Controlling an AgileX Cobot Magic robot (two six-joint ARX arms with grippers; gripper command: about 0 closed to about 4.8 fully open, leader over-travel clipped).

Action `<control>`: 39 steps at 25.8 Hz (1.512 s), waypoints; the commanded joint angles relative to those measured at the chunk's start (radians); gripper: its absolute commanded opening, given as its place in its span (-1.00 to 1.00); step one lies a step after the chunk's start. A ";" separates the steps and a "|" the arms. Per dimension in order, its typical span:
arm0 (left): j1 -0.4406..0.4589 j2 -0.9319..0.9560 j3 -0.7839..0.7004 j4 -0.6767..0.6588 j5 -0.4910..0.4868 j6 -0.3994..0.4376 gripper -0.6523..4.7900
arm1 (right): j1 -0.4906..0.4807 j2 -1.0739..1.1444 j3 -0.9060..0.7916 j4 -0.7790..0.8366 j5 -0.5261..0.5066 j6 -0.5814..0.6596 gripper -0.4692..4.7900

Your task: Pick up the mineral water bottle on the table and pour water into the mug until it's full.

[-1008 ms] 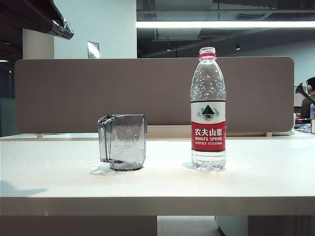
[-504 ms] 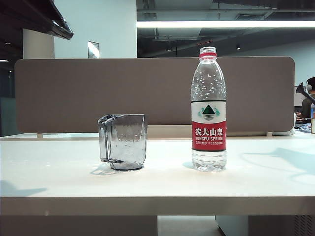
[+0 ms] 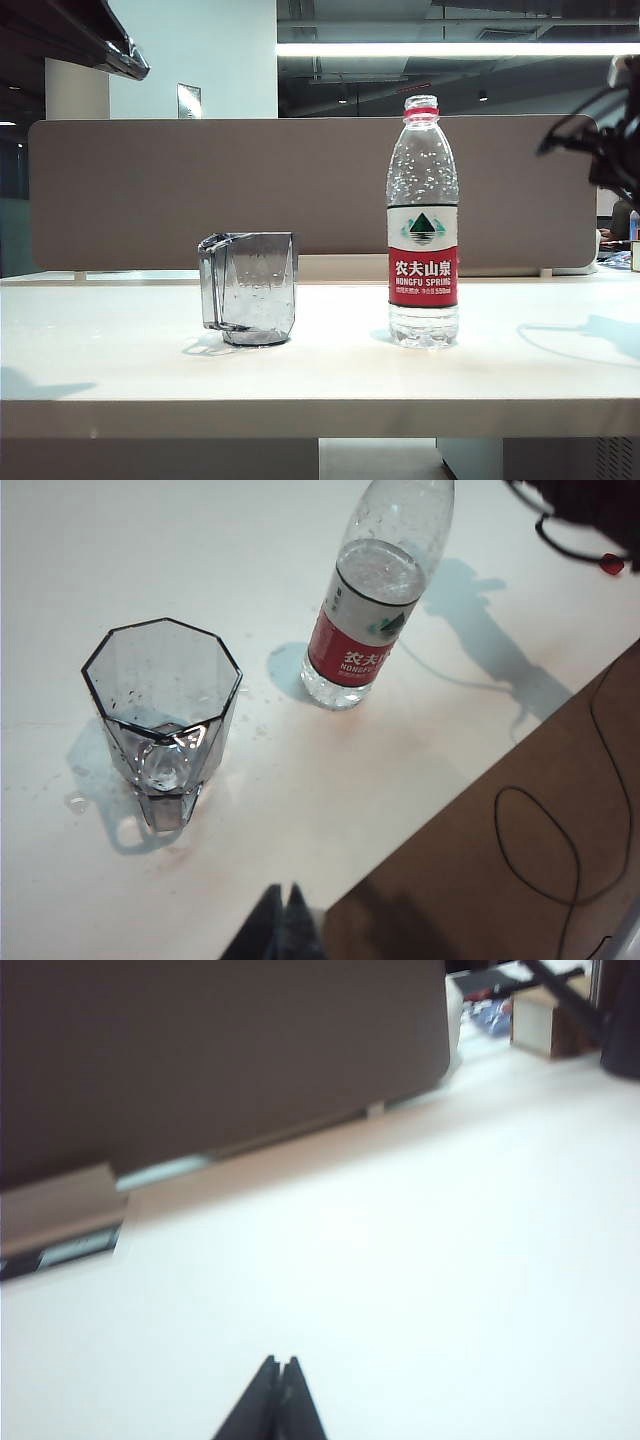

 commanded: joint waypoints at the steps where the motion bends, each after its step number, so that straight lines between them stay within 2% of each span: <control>1: 0.000 -0.002 0.005 0.013 0.000 0.000 -0.78 | 0.047 -0.009 -0.169 0.218 0.002 -0.005 -0.81; 4: 0.000 -0.002 0.005 0.013 0.000 0.000 -0.78 | 0.084 -0.009 -0.258 0.334 0.002 -0.049 -0.81; 6: 0.000 -0.002 0.005 0.013 0.000 0.000 -0.78 | 0.142 -0.009 -0.346 0.483 0.006 -0.124 -0.81; 9: 0.000 -0.002 0.005 0.013 0.000 0.000 -0.78 | 0.225 -0.024 -0.405 0.517 0.011 -0.217 -0.81; 12: 0.000 -0.002 0.005 0.013 0.000 0.001 -0.78 | 0.332 -0.031 -0.449 0.517 0.135 -0.262 -0.81; 17: 0.000 -0.002 0.005 0.013 0.000 0.000 -0.78 | 0.386 -0.031 -0.515 0.517 0.170 -0.255 -0.81; 22: 0.000 -0.002 0.005 0.013 0.000 0.000 -0.78 | 0.386 -0.031 -0.583 0.517 0.185 -0.070 -0.81; 26: 0.000 -0.002 0.005 0.013 -0.001 0.000 -0.78 | 0.387 -0.031 -0.590 0.518 0.181 -0.026 -0.81; 29: 0.000 -0.002 0.005 0.013 0.000 0.000 -0.78 | 0.387 -0.031 -0.589 0.518 0.093 -0.054 -0.81; 32: 0.000 -0.002 0.005 0.013 0.000 0.000 -0.78 | 0.387 -0.031 -0.584 0.518 0.000 -0.185 -0.81; 36: 0.000 -0.002 0.005 0.013 0.000 0.000 -0.78 | 0.387 -0.031 -0.573 0.518 -0.114 -0.188 -0.81; 39: 0.000 -0.002 0.005 0.013 -0.001 0.001 -0.78 | 0.387 -0.031 -0.571 0.518 -0.136 -0.185 -0.81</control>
